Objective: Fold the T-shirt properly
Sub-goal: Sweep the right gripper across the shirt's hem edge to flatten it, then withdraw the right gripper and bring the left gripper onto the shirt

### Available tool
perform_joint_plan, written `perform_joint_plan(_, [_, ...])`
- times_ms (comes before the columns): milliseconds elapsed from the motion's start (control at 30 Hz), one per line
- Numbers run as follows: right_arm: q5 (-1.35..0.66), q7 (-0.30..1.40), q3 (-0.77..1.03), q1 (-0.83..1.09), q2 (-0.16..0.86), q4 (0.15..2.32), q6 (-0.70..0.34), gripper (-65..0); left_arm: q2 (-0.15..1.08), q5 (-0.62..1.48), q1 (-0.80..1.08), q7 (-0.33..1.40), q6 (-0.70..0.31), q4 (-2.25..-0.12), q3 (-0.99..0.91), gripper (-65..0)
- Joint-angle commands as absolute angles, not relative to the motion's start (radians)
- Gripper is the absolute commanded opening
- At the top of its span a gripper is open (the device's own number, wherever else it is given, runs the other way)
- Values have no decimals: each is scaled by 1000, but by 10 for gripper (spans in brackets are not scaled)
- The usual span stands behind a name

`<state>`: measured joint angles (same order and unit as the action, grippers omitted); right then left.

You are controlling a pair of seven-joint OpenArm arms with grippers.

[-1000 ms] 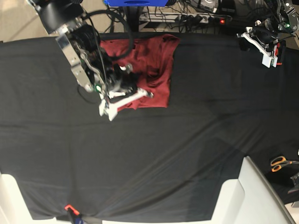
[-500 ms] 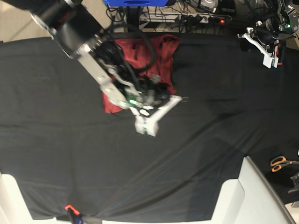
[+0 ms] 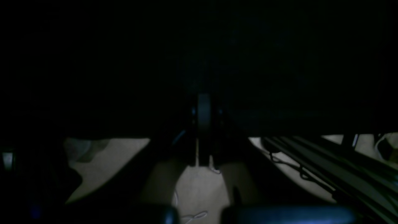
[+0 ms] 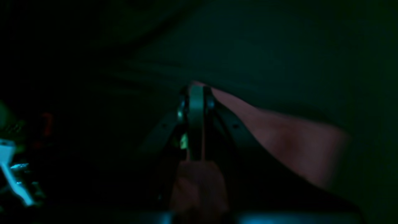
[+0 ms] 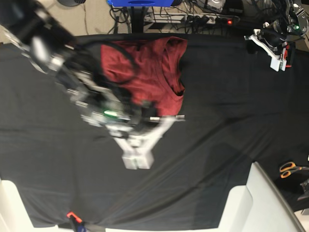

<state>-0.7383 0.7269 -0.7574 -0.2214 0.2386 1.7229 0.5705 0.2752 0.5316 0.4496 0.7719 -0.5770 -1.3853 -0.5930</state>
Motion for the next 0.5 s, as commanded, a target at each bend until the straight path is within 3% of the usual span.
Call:
perform_joint_plan(0, [-740, 740, -722, -200, 277, 1791, 593, -644, 292, 547, 450, 759, -582, -1399, -599, -650])
perform_joint_plan(100, [-736, 814, -662, -51, 335, 1916, 622, -644, 292, 547, 449, 759, -582, -1399, -599, -650])
perform_joint_plan(233, [-690, 782, -667, 116, 341, 1933, 621, -644, 292, 547, 446, 759, -582, -1411, -593, -650])
perform_joint_plan(467, [-499, 731, -881, 179, 312, 1871, 621, -644, 297, 547, 417, 760, -581, -1463, -412, -650])
